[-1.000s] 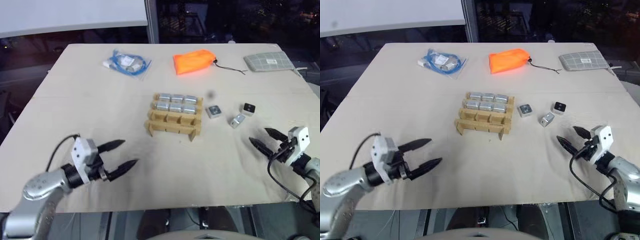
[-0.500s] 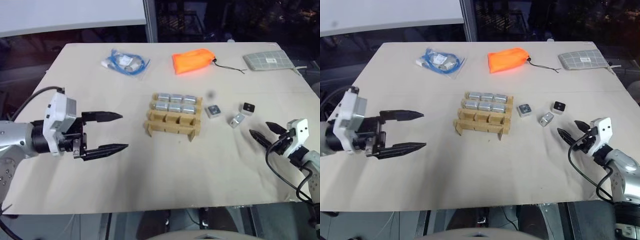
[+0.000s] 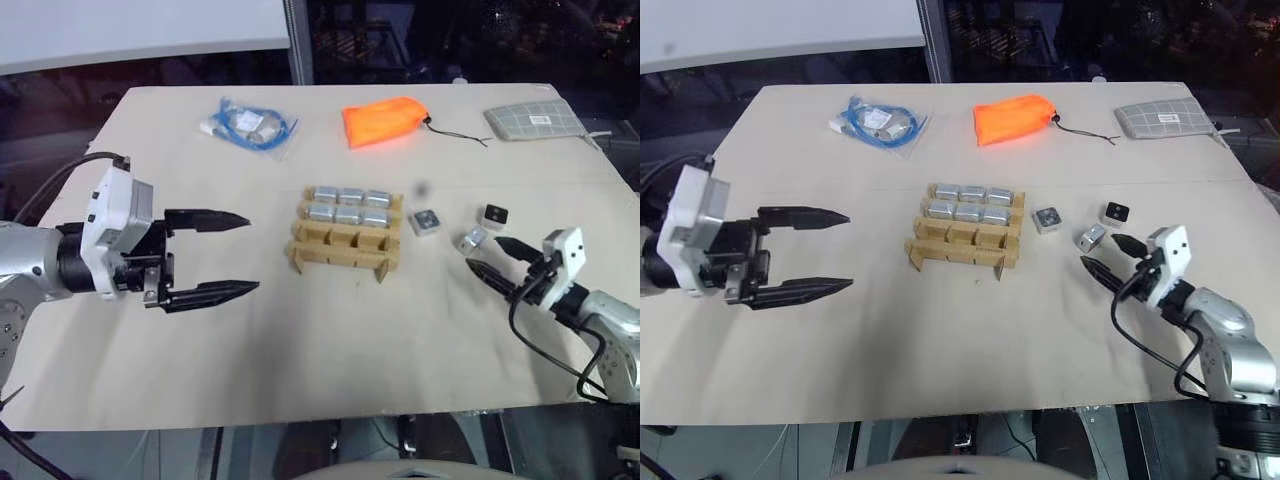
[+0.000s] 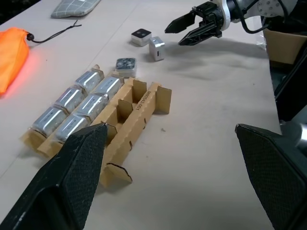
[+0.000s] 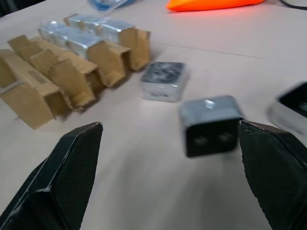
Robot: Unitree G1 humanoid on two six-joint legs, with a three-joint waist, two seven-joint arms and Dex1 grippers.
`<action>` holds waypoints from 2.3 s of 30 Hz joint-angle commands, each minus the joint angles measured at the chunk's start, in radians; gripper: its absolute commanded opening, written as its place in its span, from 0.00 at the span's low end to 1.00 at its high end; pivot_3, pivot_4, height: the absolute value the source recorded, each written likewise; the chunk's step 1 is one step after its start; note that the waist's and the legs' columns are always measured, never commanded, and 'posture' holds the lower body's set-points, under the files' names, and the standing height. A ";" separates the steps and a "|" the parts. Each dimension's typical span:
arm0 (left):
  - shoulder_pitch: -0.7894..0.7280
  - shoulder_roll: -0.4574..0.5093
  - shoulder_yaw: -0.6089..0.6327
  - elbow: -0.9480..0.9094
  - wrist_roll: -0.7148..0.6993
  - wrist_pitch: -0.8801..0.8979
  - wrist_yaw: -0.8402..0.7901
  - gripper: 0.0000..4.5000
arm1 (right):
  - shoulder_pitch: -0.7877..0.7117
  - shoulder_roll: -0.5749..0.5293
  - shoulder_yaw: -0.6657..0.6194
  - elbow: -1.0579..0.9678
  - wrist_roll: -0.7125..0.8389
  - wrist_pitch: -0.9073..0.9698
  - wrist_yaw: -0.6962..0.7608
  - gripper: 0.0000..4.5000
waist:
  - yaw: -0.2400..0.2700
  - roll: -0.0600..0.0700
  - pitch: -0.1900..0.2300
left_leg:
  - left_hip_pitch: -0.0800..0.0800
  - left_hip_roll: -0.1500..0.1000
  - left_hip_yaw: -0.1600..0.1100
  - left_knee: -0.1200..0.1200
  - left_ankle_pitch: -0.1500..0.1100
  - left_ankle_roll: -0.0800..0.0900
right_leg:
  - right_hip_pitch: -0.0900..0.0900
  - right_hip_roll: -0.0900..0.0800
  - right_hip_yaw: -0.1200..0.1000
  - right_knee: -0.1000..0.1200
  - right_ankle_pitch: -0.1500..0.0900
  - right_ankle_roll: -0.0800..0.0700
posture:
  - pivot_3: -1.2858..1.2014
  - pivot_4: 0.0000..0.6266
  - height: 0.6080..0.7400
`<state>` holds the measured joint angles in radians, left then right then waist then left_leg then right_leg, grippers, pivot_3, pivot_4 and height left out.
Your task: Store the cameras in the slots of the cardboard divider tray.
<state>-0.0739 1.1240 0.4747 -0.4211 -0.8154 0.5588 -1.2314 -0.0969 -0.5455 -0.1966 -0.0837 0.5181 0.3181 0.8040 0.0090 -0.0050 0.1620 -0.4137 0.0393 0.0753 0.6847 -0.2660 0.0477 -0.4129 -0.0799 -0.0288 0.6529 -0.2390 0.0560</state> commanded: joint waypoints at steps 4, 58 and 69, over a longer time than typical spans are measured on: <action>0.005 -0.017 0.018 -0.005 0.030 -0.025 -0.004 0.98 | -0.069 0.005 0.026 0.067 -0.074 -0.051 -0.029 1.00 | 0.000 0.000 0.000 | 0.000 0.000 0.000 0.000 0.000 0.000 | 0.000 0.000 0.000 0.000 0.000 0.000 | 0.52 0.24 1.00; 0.147 -0.074 0.131 -0.076 0.054 -0.038 0.014 1.00 | -1.000 -0.161 0.465 1.241 -0.678 -0.976 0.716 0.42 | -0.027 0.000 0.008 | 0.000 0.000 0.001 0.000 0.001 -0.001 | -0.001 0.000 0.000 0.000 0.000 0.000 | 0.52 0.24 1.00; 0.097 -0.059 0.093 -0.047 0.060 -0.039 0.003 1.00 | -0.995 -0.157 0.432 1.194 -0.620 -0.916 0.755 0.15 | -0.029 -0.001 0.008 | 0.001 0.000 0.002 0.000 0.001 -0.002 | 0.000 0.000 0.001 0.002 0.000 0.000 | 0.52 0.24 1.00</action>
<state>0.0380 1.0483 0.5671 -0.4666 -0.7491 0.5240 -1.2237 -1.0786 -0.6983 0.2683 1.1531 -0.1369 -0.6225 1.5167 -0.0198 -0.0057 0.1703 -0.4131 0.0395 0.0771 0.6850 -0.2651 0.0460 -0.4134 -0.0804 -0.0283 0.6545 -0.2386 0.0558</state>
